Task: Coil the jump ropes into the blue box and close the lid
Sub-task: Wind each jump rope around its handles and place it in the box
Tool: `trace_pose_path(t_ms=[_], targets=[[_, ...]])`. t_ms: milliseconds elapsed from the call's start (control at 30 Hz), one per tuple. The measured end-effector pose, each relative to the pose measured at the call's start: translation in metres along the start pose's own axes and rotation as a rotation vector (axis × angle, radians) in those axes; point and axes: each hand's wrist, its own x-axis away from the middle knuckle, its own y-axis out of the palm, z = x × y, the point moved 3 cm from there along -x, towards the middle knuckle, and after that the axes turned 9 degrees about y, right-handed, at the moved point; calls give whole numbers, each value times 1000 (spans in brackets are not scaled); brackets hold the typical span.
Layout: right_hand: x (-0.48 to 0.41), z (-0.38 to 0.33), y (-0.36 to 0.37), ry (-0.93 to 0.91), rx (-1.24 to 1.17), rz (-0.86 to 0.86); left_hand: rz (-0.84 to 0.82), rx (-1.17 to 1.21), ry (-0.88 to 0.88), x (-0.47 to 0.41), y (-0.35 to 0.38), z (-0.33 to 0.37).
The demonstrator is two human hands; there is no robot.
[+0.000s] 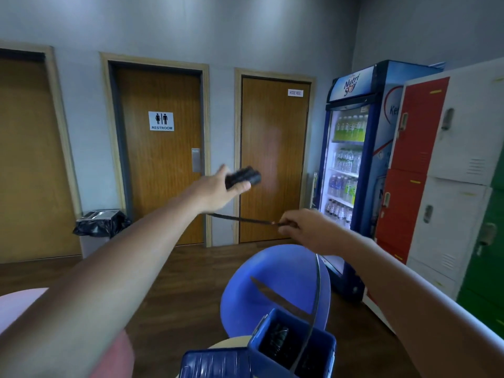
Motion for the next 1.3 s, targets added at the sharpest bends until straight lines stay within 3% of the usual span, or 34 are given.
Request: trace_pose_path(t_ms=[67, 133, 233, 333, 467, 567, 667, 733, 767, 833, 900, 967, 1067, 1167, 1300], targets=[[-4, -1, -19, -21, 55, 95, -211, -170, 132, 10, 6, 9], [-6, -3, -33, -51, 80, 173, -333, -101, 222, 20, 7, 21], [-5, -1, -43, -44, -17, 245, -346, 298, 308, 32, -3, 30], [-8, 8, -34, 40, -272, 187, -412, 723, 291, 38, -16, 31], [-12, 9, -20, 106, -620, 195, -523, 1059, 283, 38, -24, 35], [-10, -1, -17, 98, -636, 213, -436, 1166, 229, 34, -28, 37], [-10, -7, -4, 117, -550, 165, -190, 1233, 148, 21, -42, 35], [-9, -10, 6, 110, -486, 117, -17, 1103, 73, 10, -51, 32], [-7, -12, 9, 98, -436, 92, 63, 905, 45, 5, -53, 29], [-4, -15, 10, 63, -309, 72, 180, 277, 47, -2, -53, 20], [-1, -16, 4, 35, -196, 125, 144, -143, 100, -3, -42, 12], [1, -17, -12, 20, -104, 233, -20, -213, 117, -1, -28, 3], [7, -15, -37, -11, -66, 395, -267, -73, 196, 10, -20, 6], [9, -4, -52, 10, -263, 479, -436, 371, 283, 28, -21, 23], [7, 0, -33, 120, -548, 333, -352, 927, 338, 42, -35, 41]])
